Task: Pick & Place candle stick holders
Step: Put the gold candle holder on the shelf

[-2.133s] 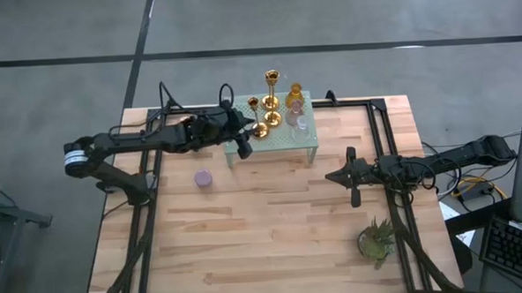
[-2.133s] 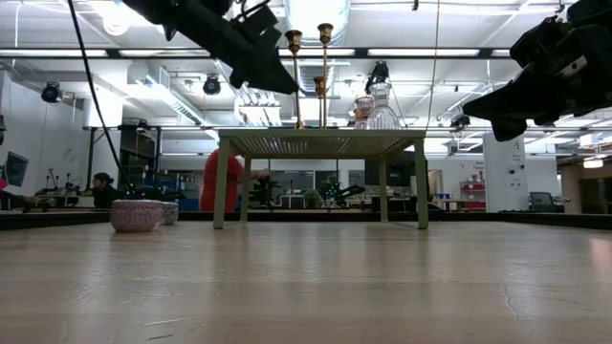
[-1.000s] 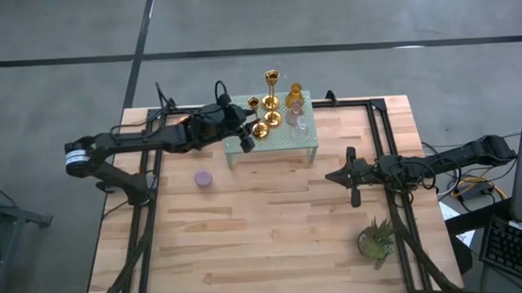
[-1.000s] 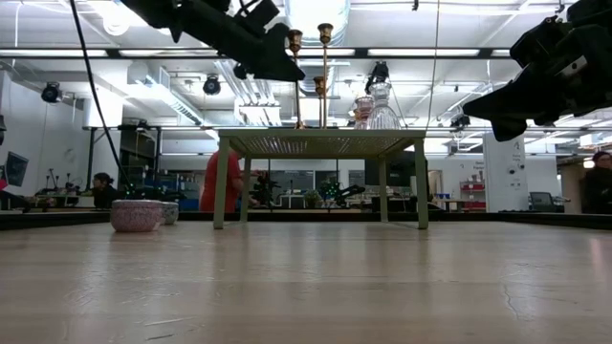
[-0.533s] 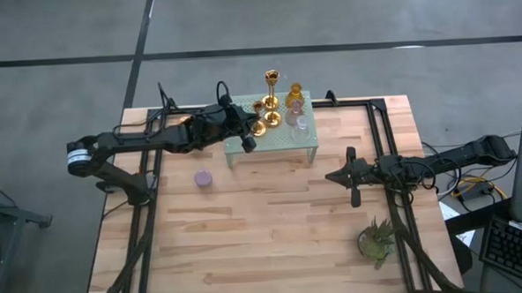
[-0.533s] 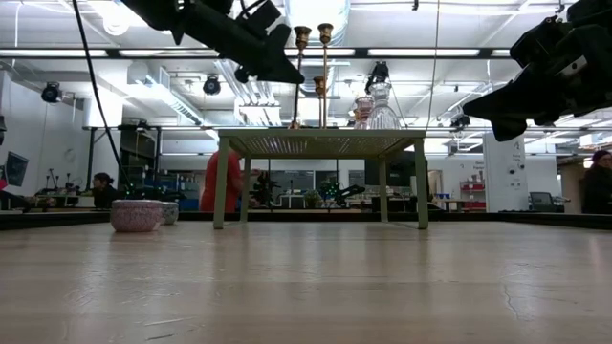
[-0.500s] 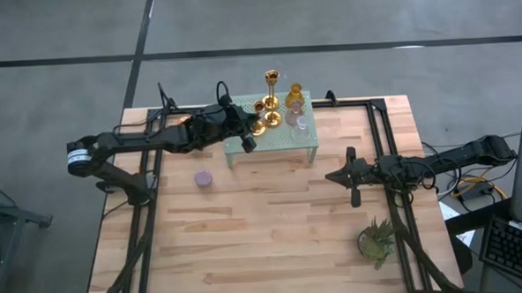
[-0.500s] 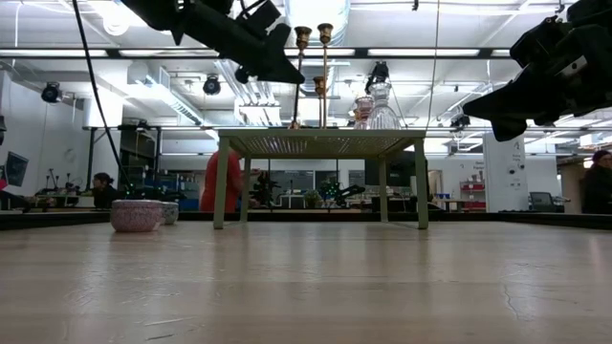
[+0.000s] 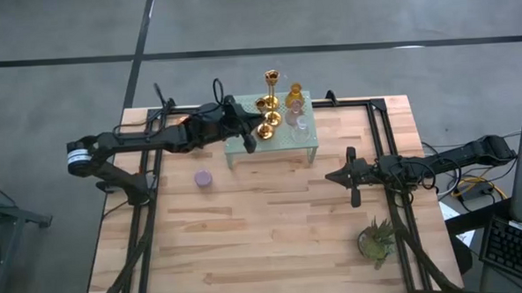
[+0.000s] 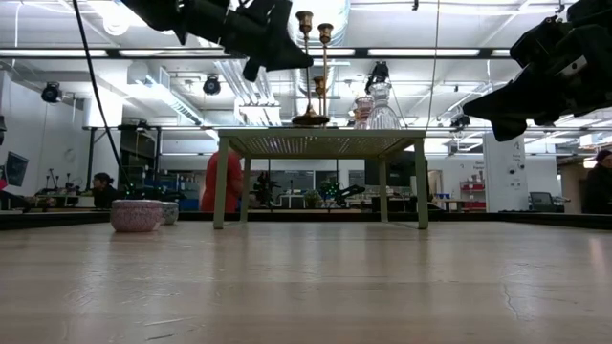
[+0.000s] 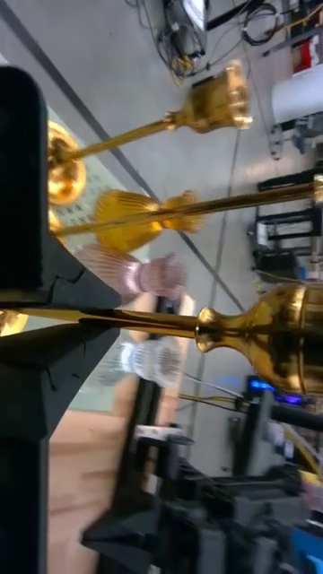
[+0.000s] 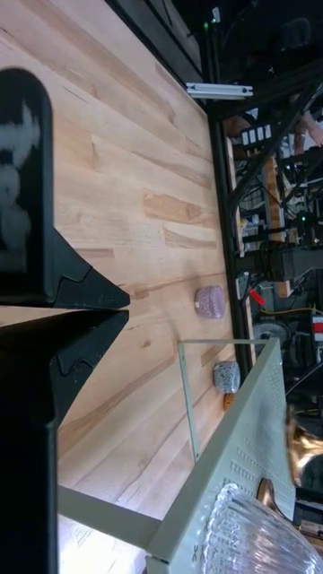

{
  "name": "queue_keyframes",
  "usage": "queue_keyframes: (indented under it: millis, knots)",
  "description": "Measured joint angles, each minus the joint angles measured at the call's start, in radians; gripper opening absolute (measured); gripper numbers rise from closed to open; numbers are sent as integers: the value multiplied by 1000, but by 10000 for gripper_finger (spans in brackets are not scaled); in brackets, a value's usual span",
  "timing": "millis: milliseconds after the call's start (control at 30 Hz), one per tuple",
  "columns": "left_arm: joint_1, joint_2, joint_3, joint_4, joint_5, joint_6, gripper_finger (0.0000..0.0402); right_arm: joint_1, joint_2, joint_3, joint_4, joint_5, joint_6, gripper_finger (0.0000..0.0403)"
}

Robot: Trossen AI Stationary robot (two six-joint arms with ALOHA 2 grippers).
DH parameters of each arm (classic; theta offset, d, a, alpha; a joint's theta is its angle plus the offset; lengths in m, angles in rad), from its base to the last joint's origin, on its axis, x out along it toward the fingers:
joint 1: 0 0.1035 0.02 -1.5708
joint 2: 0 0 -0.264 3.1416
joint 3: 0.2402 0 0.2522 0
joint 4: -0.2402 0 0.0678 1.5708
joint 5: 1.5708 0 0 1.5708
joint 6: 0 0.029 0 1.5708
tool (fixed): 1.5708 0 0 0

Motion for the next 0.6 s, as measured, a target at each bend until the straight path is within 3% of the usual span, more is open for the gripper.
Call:
queue_keyframes:
  millis: [600]
  knots:
    - [2, 88, 0, 96, -2, -87, 27, 0, 0, 0, -1, 0, 0, 9]
